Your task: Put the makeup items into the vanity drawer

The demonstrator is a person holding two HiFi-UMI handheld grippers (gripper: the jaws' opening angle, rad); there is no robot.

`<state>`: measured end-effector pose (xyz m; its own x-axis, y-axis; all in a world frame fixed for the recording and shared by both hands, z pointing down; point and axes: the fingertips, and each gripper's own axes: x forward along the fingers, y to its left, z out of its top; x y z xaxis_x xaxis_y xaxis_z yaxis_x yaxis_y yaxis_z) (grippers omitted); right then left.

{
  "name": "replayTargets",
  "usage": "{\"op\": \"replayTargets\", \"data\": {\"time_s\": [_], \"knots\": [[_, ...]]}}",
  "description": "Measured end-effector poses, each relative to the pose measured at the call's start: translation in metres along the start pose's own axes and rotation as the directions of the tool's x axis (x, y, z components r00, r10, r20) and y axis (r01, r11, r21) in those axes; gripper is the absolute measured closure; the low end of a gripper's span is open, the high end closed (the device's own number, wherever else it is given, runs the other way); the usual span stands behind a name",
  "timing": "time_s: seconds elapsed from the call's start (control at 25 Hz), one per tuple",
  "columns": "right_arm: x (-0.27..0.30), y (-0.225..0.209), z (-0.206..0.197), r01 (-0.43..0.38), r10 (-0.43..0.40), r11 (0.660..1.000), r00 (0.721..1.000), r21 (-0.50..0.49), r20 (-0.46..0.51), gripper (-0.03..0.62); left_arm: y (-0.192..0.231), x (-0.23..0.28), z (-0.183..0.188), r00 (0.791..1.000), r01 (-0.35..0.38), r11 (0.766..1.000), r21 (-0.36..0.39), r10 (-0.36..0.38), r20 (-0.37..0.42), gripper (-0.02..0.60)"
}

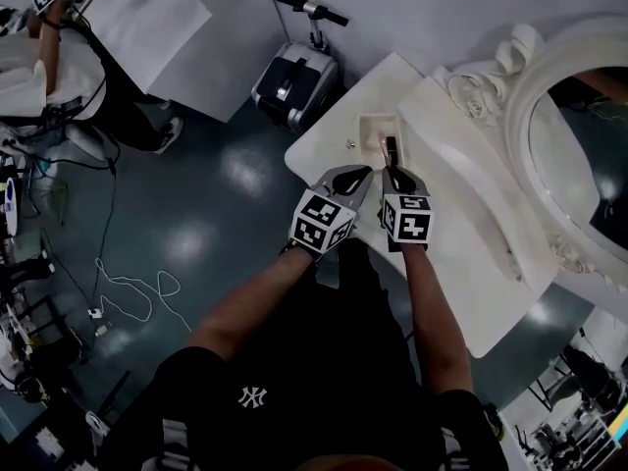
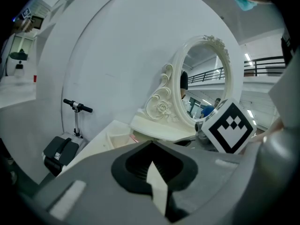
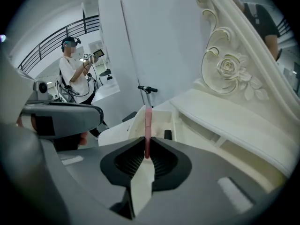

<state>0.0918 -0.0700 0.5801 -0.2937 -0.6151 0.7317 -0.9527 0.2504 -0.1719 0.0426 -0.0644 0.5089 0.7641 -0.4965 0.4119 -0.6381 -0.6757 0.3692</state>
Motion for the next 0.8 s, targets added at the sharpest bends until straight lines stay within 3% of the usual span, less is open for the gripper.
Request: {"op": "replayTargets", "data": {"time_s": [0.8], "knots": [[0.049,0.018,0.008,-0.044,0.048,0.996,0.997,0.071,-0.052,0.531,0.038,-0.001,-0.003,1.000,-0.013,0.999,-0.039,0.013,-0.012,0.581]]}}
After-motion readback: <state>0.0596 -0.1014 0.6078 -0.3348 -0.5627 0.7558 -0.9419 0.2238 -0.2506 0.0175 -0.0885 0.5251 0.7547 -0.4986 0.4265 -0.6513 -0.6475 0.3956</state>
